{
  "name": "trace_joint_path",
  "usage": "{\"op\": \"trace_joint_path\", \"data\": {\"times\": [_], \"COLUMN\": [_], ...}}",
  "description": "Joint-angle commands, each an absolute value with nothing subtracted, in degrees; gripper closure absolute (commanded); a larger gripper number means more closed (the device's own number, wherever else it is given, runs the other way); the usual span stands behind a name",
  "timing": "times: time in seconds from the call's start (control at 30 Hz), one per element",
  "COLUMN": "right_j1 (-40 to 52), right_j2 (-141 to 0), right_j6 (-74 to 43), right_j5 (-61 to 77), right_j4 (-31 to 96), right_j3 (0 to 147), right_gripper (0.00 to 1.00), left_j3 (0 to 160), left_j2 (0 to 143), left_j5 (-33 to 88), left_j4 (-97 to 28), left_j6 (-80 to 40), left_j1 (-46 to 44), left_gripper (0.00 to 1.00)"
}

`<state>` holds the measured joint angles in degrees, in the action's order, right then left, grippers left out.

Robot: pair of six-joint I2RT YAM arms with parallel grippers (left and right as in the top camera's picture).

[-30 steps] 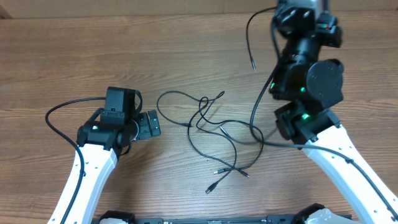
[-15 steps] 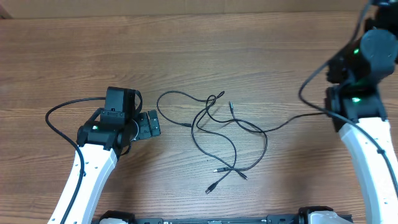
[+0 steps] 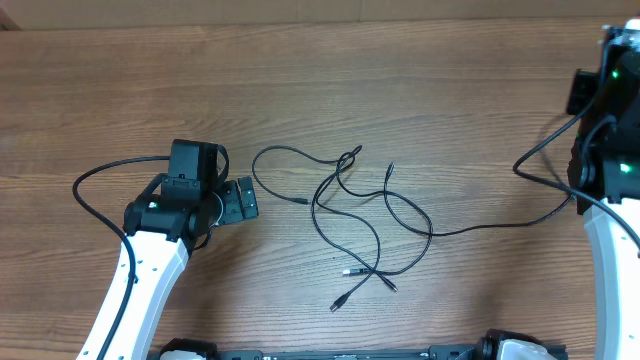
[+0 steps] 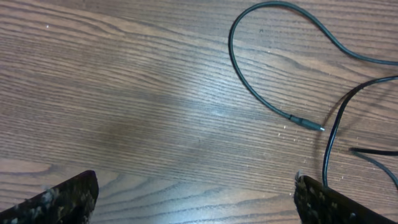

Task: Untangle cables

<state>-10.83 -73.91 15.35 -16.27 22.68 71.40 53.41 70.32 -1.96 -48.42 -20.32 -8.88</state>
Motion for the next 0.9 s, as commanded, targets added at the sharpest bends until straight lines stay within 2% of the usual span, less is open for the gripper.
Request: {"op": "trace_joint_path", "data": {"times": [0.0, 0.27, 0.37, 0.53, 0.87], "right_j1": [-10.9, -10.9, -10.9, -10.9, -10.9], "right_j2": [-69.6, -61.4, -57.9, -55.5, -55.1], "right_j6": [13.7, 13.2, 5.5, -0.1, -1.8], "right_j5": [2.8, 23.7, 26.1, 33.5, 44.0], "right_j4": [25.1, 32.8, 33.0, 35.6, 47.4], "right_j3": [72.2, 72.2, 72.2, 72.2, 72.2], "right_gripper": [0.96, 0.96, 0.96, 0.96, 0.96], "left_j3": [54.5, 54.5, 54.5, 54.5, 54.5], "left_j2": [70.5, 70.5, 70.5, 70.5, 70.5], "left_j5": [-1.7, -1.7, -1.7, -1.7, -1.7], "left_j4": [-48.4, -48.4, -48.4, -48.4, -48.4], "left_j6": [-18.8, -18.8, -18.8, -18.8, -18.8], "left_j1": [-8.6, -8.6, -8.6, -8.6, -8.6], "left_gripper": [0.0, 0.0, 0.0, 0.0, 0.0]}}
